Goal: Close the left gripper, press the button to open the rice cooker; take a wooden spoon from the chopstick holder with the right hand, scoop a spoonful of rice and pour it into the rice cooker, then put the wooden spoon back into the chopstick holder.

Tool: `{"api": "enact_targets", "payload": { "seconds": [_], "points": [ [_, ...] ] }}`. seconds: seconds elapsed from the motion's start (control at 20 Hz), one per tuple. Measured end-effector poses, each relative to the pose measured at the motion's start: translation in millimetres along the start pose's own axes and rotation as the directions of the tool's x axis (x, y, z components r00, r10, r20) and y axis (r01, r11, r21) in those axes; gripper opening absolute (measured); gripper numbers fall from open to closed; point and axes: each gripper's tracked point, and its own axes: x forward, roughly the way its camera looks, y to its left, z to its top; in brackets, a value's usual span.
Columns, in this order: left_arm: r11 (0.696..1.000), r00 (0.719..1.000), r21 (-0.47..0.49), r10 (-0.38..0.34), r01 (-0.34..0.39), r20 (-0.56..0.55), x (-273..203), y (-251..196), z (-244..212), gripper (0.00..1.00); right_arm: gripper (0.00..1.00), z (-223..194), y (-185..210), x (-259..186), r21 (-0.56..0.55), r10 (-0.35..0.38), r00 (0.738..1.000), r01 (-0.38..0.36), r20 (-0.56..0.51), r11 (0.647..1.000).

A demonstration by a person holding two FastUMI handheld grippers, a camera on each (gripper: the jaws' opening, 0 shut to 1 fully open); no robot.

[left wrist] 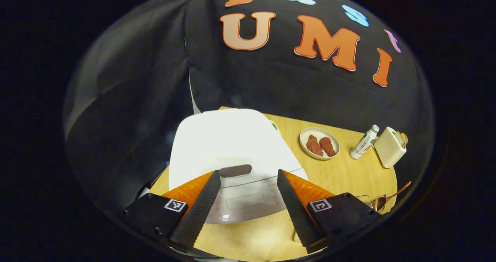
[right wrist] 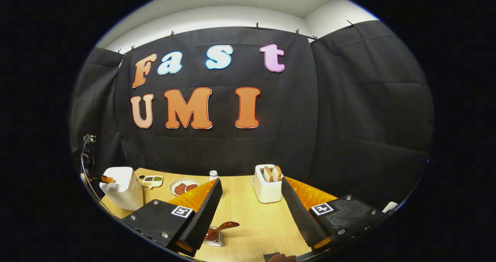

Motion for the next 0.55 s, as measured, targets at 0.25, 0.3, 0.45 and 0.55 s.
{"api": "enact_targets", "payload": {
  "seconds": [0.25, 0.3, 0.45, 0.55],
  "points": [
    [0.998, 0.972, 0.023, -0.063, 0.059, 0.227, -72.0, -27.3, 94.2, 0.99, 0.95, 4.2, 2.6, 4.9, 0.001, 0.006, 1.000, -0.006, 0.007, 1.000],
    [0.997, 0.959, 0.031, -0.075, 0.070, 0.272, -89.3, -32.3, 111.6, 0.99, 0.95, 3.6, 3.2, 5.5, 0.000, 0.006, 1.000, -0.006, 0.006, 1.000],
    [0.993, 0.910, 0.054, -0.121, 0.108, 0.397, -131.5, -53.1, 157.6, 0.99, 0.95, 6.0, 3.8, 8.9, 0.003, 0.004, 1.000, -0.004, 0.012, 1.000],
    [0.990, 0.882, 0.071, -0.138, 0.119, 0.451, -157.5, -61.9, 178.8, 0.99, 0.95, 9.1, 4.5, 9.1, 0.008, 0.007, 1.000, -0.007, 0.020, 1.000]
  ]
}}
